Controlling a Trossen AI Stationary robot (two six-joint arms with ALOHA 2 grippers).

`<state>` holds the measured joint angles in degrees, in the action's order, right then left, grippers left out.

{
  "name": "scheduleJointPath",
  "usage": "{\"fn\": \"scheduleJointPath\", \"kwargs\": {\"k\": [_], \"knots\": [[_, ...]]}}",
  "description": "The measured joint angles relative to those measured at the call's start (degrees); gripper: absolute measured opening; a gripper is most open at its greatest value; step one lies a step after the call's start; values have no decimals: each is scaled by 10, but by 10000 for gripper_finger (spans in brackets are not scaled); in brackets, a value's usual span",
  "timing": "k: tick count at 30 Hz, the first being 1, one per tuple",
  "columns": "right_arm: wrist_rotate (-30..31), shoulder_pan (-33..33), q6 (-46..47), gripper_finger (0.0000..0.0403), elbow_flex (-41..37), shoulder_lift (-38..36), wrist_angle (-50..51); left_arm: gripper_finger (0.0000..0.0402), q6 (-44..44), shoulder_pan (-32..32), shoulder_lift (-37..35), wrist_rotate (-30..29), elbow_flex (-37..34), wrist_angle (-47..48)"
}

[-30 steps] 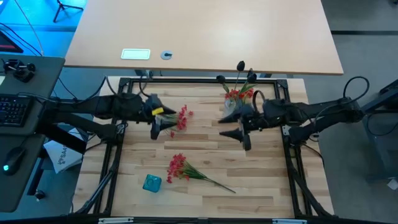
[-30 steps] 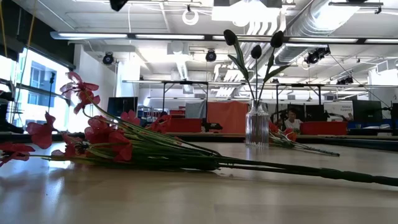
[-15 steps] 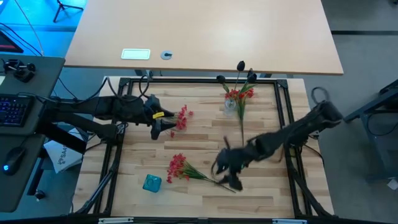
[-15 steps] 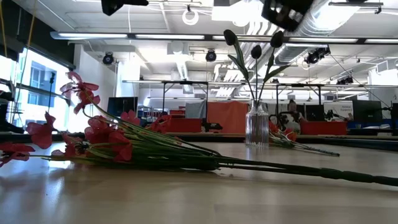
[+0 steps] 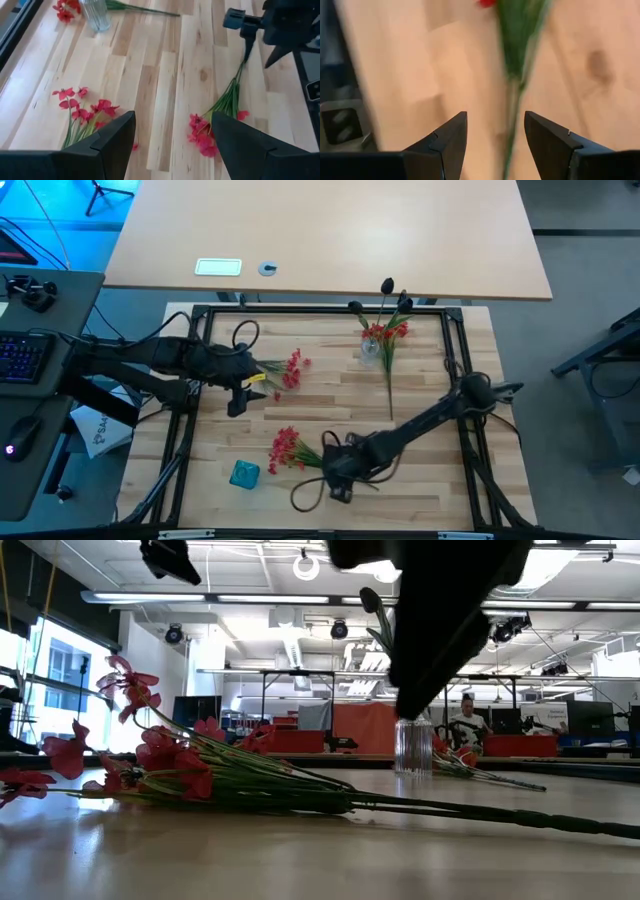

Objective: Sort flowers into vase by color
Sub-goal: Put the bottom red flowers into the blue vase

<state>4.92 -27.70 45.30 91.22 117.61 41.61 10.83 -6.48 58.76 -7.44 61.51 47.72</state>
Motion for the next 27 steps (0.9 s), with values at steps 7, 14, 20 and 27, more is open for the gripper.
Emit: {"fn": "scheduleJointPath", "kwargs": {"k": [7,14,20,27], "knots": [[-13,21,8,190,65,67,18,250,0,-1,0,0,-4,4],[-12,18,26,190,71,100,46,250,1,-5,0,-4,-4,5],[7,19,31,190,62,107,28,250,0,-5,0,-7,-4,5],[-21,28,38,121,30,102,12,250,0,-5,0,-8,-4,7]]}}
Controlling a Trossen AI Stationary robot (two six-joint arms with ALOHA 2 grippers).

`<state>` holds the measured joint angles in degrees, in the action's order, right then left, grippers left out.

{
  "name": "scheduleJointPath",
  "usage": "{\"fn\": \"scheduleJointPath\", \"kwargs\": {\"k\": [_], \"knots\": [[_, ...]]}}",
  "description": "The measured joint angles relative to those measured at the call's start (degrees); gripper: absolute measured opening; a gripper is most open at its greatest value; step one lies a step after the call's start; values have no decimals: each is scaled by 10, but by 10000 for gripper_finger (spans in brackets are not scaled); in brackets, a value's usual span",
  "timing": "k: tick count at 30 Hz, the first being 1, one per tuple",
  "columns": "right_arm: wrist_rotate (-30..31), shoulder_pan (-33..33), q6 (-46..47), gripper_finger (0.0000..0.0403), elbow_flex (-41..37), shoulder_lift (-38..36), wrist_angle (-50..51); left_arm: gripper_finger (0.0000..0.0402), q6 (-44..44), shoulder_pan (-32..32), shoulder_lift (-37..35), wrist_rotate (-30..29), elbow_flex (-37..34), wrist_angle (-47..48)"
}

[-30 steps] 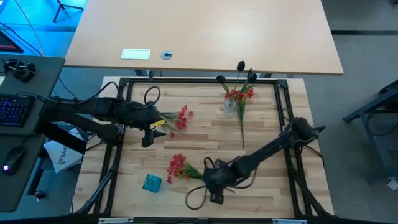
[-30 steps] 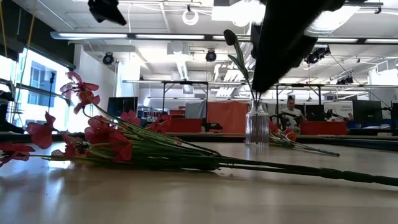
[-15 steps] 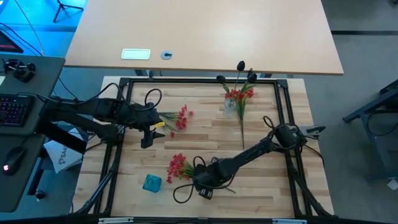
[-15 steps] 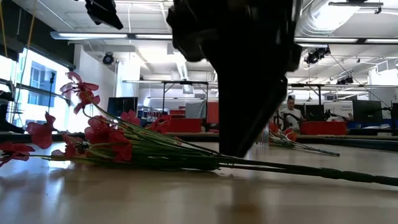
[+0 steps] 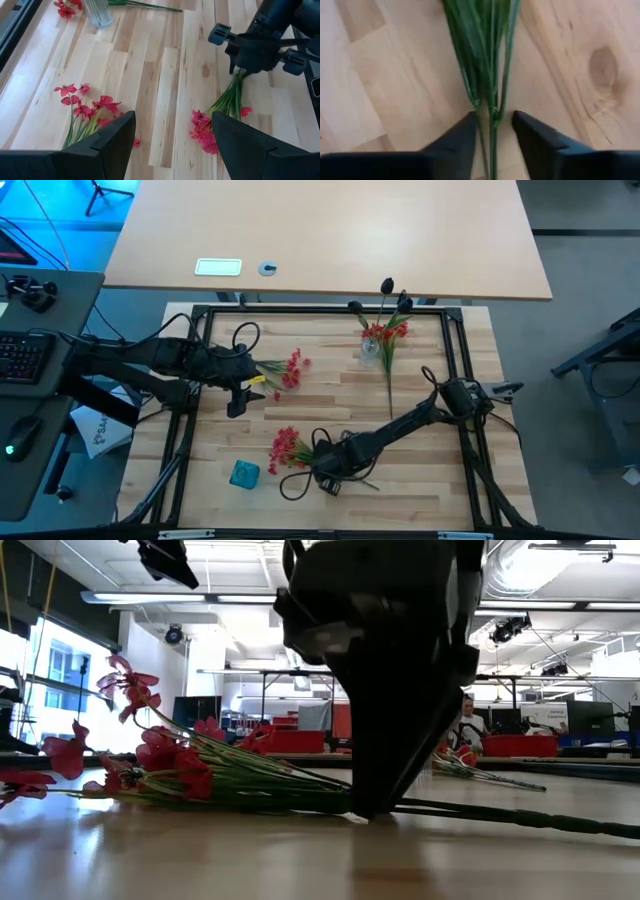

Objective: Sort flowers into vase by color
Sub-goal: Put the bottom red flowers into the blue vase

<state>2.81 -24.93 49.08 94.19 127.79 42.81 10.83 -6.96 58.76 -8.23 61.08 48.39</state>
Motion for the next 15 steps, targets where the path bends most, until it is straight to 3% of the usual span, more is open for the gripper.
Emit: {"fn": "scheduleJointPath", "kwargs": {"k": [3,4,8,15], "knots": [[-19,7,-1,30,-1,0,11,250,0,0,0,1,0,19],[-26,8,-7,18,-1,0,10,250,0,0,0,1,0,28],[-35,8,-25,9,7,1,19,250,7,0,-4,5,-1,56],[-40,0,-70,2,42,-33,94,250,31,-1,-52,68,-1,69]]}}
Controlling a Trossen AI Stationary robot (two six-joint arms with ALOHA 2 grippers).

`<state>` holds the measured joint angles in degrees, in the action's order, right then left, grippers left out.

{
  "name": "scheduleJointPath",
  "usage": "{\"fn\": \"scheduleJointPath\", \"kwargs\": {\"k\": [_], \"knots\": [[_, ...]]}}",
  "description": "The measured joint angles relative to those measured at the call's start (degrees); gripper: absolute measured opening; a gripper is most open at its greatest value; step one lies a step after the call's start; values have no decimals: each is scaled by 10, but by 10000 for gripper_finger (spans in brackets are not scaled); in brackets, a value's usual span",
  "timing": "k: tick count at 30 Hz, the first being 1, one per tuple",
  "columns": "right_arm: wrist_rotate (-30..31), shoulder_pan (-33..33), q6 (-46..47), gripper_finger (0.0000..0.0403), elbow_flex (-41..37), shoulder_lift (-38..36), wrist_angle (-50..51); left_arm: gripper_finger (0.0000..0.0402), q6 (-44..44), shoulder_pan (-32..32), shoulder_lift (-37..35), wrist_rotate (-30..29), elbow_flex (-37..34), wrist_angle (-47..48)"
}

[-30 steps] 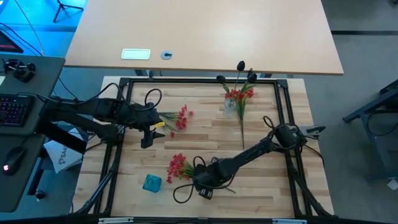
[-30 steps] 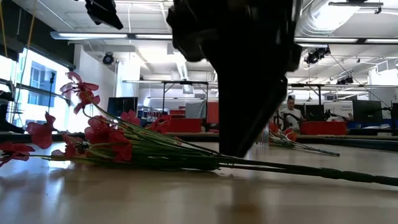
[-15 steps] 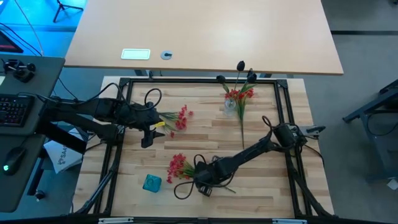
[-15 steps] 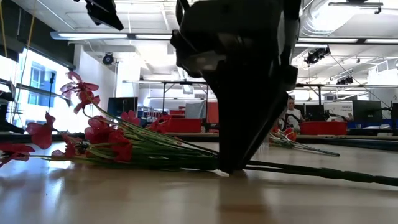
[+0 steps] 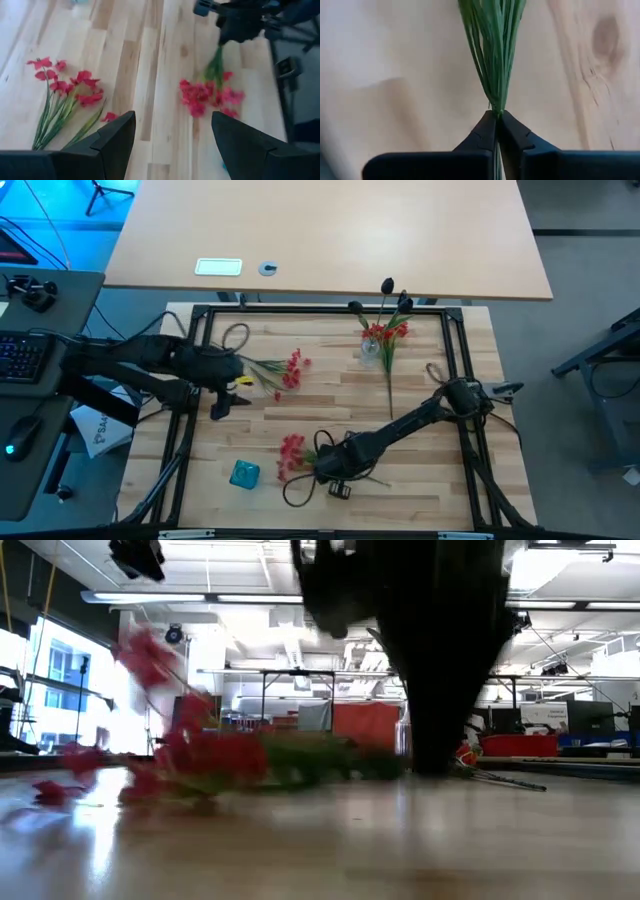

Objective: Sort flowers into vase by color
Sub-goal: Put the bottom red flowers into the blue vase

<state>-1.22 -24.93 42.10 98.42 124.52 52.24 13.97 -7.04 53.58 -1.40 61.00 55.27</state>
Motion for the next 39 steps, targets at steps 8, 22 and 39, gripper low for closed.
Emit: {"fn": "scheduleJointPath", "kwargs": {"k": [8,22,39], "knots": [[97,-7,-78,1,8,-145,-12,250,23,-5,-128,-55,5,-99],[151,7,-233,0,-8,-72,-613,250,34,-5,-198,-110,5,-200],[156,49,-318,0,-8,21,-964,250,85,-5,-196,-101,5,-200]]}}
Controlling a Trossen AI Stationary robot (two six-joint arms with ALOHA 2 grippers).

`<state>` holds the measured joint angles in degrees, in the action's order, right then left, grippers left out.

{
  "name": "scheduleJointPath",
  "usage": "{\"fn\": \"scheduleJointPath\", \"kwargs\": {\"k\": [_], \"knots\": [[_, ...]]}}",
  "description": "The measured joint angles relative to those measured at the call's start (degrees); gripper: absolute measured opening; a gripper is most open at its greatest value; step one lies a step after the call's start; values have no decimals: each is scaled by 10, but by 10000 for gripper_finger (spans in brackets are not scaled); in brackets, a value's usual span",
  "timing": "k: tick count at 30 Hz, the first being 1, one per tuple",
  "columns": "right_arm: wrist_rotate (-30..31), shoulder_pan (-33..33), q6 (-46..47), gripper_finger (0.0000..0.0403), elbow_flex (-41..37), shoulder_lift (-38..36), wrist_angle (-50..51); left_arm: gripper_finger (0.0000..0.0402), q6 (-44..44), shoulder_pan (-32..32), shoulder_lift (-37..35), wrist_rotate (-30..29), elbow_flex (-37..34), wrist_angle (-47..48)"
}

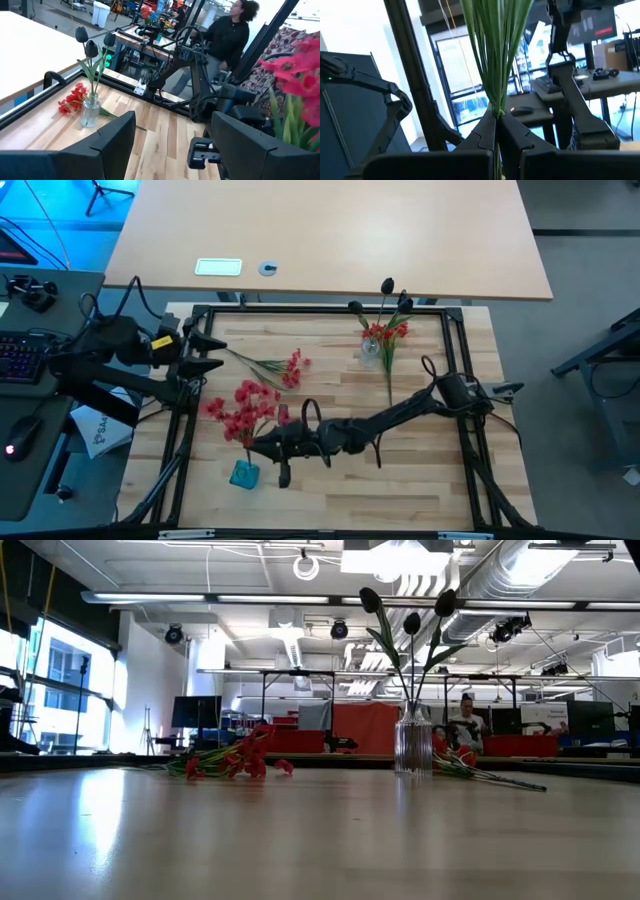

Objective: Sort flowers into vase by color
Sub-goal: Put the bottom red flowers into the blue vase

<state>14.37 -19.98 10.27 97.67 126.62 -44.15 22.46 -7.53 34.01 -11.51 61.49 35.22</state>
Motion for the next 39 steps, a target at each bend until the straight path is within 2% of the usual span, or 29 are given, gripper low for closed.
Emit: {"fn": "scheduleJointPath", "kwargs": {"k": [4,10,15,18,39], "knots": [[-1,4,-8,0,8,17,-54,250,10,0,8,0,0,-3],[-14,5,-30,0,79,64,-44,250,15,0,22,0,0,-23],[-15,4,-49,0,140,93,38,250,15,0,29,0,0,-21],[-15,5,-48,0,143,94,88,250,15,0,29,0,0,-21],[-35,5,-4,0,141,95,135,250,24,0,29,7,0,-20]]}}
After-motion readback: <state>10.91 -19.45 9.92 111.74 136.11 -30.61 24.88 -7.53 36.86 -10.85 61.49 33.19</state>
